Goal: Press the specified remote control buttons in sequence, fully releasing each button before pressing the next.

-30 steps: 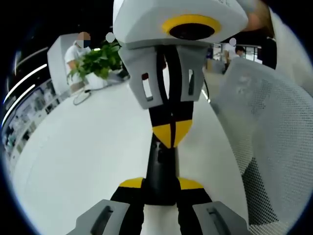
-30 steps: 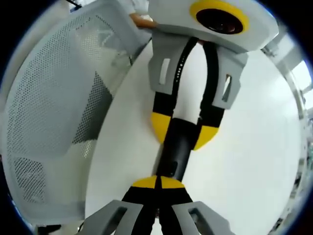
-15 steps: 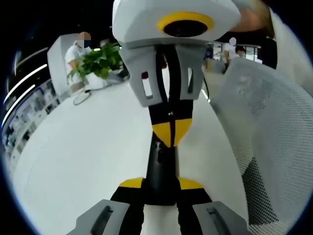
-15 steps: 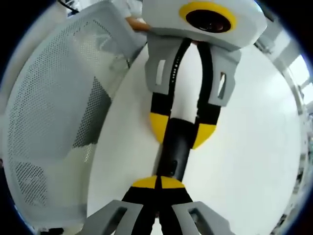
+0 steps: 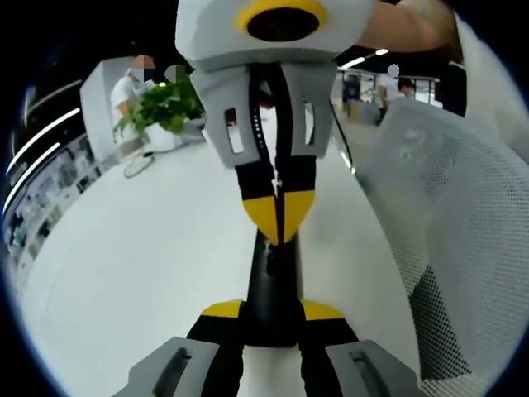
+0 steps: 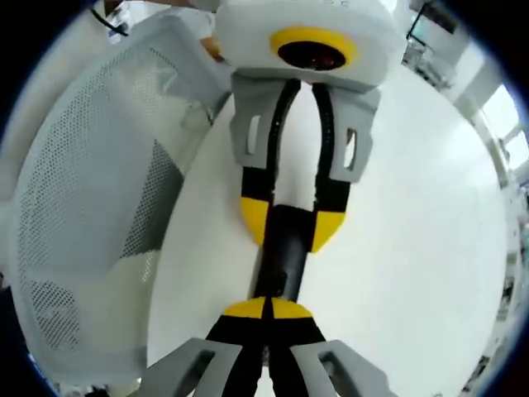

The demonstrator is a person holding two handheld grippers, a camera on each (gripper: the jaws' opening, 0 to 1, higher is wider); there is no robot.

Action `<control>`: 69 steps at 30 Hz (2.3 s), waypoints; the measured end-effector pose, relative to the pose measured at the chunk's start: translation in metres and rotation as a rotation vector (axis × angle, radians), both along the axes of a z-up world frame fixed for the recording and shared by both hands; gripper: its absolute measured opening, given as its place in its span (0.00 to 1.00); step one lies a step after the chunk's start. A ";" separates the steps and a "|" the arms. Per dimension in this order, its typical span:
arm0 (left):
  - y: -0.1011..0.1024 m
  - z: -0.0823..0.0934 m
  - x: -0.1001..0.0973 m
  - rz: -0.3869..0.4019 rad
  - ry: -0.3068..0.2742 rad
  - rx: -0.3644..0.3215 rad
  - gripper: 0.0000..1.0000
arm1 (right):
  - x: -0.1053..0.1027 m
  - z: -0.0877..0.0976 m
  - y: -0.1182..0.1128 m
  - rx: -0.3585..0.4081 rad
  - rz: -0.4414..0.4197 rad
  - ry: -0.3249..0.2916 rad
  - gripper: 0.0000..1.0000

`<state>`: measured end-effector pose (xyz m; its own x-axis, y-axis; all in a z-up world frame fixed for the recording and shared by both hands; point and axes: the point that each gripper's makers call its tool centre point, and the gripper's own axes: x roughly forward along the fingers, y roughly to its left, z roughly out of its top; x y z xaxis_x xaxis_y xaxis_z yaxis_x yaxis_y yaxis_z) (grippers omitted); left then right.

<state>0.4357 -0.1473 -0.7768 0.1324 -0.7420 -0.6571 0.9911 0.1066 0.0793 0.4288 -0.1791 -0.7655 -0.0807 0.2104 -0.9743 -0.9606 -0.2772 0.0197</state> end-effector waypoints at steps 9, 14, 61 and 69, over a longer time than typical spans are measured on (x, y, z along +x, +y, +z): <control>0.000 -0.001 0.001 0.000 0.000 -0.003 0.23 | 0.003 -0.003 0.004 -0.003 0.002 0.005 0.00; 0.000 -0.001 0.001 -0.001 0.000 -0.005 0.23 | 0.002 -0.005 0.008 -0.002 0.008 0.008 0.00; 0.000 -0.001 0.001 0.004 -0.001 -0.005 0.23 | 0.006 0.001 0.005 0.008 -0.017 0.005 0.00; 0.000 -0.001 0.002 0.003 -0.001 -0.002 0.23 | 0.007 0.003 0.013 0.035 -0.018 0.004 0.00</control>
